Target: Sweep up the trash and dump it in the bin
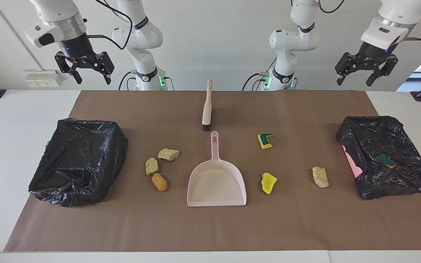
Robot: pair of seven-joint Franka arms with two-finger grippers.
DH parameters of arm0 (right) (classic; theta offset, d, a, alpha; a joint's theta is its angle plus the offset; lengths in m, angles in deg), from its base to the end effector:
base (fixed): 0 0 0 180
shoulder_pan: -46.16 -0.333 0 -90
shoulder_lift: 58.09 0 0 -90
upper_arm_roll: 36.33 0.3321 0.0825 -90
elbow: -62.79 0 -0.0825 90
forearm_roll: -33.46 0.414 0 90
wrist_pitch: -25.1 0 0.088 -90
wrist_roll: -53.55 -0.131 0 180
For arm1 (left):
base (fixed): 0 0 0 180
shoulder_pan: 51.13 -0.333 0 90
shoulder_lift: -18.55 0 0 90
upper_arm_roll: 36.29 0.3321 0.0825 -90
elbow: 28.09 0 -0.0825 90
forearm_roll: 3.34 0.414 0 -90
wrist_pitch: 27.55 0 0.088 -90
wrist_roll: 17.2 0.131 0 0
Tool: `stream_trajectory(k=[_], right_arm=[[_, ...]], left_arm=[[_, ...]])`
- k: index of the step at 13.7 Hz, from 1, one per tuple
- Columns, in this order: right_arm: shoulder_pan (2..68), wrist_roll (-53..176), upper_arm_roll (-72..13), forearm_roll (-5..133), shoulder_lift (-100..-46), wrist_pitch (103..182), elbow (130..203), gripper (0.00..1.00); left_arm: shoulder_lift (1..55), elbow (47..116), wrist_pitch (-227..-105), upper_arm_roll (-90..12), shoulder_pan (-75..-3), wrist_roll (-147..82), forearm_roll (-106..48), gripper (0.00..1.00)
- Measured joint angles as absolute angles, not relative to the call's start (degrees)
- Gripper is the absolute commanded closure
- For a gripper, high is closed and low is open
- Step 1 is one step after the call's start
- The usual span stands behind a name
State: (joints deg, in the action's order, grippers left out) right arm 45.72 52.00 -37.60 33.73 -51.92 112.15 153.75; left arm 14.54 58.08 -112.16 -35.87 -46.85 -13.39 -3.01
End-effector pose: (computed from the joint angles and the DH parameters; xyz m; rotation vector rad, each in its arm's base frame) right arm 0.5442 -0.0080 0.6644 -3.1330 0.0644 -0.0617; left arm 0.5503 -0.0362 0.6811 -3.1287 0.2087 -0.0671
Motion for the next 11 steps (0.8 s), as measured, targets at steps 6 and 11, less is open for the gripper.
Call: stream_trajectory(k=[6,11], right_arm=[[45.8,52.0,-37.9,33.7,-51.9,111.3,153.8,0.0],[44.7,52.0,-37.3,34.2,-53.4,114.3,156.6,0.0]], left_arm=[[13.4,62.3,-112.3,-37.0,-41.7,-16.7,-3.1,0.0],[9.6,72.4,-116.2,-37.4,-30.2,-26.3,-3.2,0.0]])
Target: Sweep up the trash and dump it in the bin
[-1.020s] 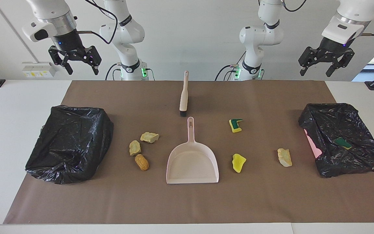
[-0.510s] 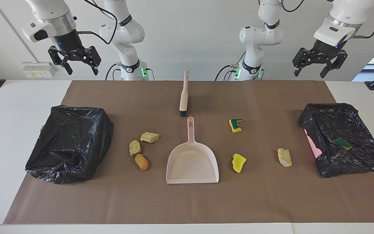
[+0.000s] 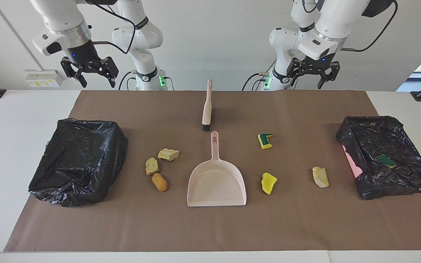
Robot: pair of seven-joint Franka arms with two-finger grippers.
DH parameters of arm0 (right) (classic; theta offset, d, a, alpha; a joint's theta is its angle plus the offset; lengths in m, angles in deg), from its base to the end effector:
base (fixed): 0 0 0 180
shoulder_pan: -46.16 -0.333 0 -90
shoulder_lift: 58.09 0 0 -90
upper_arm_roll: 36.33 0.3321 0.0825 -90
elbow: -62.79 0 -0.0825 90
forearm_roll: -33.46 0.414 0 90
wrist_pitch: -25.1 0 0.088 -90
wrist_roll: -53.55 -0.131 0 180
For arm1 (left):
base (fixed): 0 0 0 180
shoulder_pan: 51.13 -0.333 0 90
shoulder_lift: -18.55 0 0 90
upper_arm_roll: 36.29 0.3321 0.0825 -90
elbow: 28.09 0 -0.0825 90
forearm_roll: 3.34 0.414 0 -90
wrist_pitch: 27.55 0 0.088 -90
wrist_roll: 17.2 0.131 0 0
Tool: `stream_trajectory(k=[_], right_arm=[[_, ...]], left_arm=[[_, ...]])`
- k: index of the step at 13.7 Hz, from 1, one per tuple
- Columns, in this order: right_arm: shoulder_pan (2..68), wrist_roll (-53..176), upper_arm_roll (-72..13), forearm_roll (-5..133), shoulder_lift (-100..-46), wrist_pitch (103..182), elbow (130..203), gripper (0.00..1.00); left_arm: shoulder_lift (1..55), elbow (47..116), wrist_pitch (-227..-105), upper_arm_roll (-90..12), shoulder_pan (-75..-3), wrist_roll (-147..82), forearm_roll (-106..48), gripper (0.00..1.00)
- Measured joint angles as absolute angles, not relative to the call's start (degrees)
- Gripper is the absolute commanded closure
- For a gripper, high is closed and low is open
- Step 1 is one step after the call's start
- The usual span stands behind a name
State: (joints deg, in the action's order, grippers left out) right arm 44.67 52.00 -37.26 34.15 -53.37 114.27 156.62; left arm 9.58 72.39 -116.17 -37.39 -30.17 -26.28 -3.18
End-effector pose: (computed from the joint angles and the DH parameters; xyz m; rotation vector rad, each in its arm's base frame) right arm 0.5557 0.0067 0.6288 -3.1281 0.0267 -0.0012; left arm 0.4883 -0.1983 0.6102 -3.1017 0.3524 0.0735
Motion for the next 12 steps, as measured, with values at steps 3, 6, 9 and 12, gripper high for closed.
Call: stream_trajectory(k=[3,6,9,12], right_arm=[[41.0,49.5,-37.2,34.4,-57.5,120.8,157.4,0.0],[39.5,48.0,-37.1,34.4,-62.5,125.1,157.5,0.0],[37.4,45.5,-37.1,34.5,-67.5,129.4,157.5,0.0],[33.9,39.5,-37.0,34.5,-71.8,134.3,157.4,0.0]], left_arm=[[7.8,80.6,-122.4,-37.6,-22.8,-32.0,-3.2,0.0],[6.8,86.5,-126.5,-37.6,-16.3,-37.0,-3.3,0.0],[6.5,91.3,-131.8,-37.7,-8.8,-44.0,-3.3,0.0],[6.8,95.5,-136.2,-37.7,-2.8,-49.6,-3.4,0.0]])
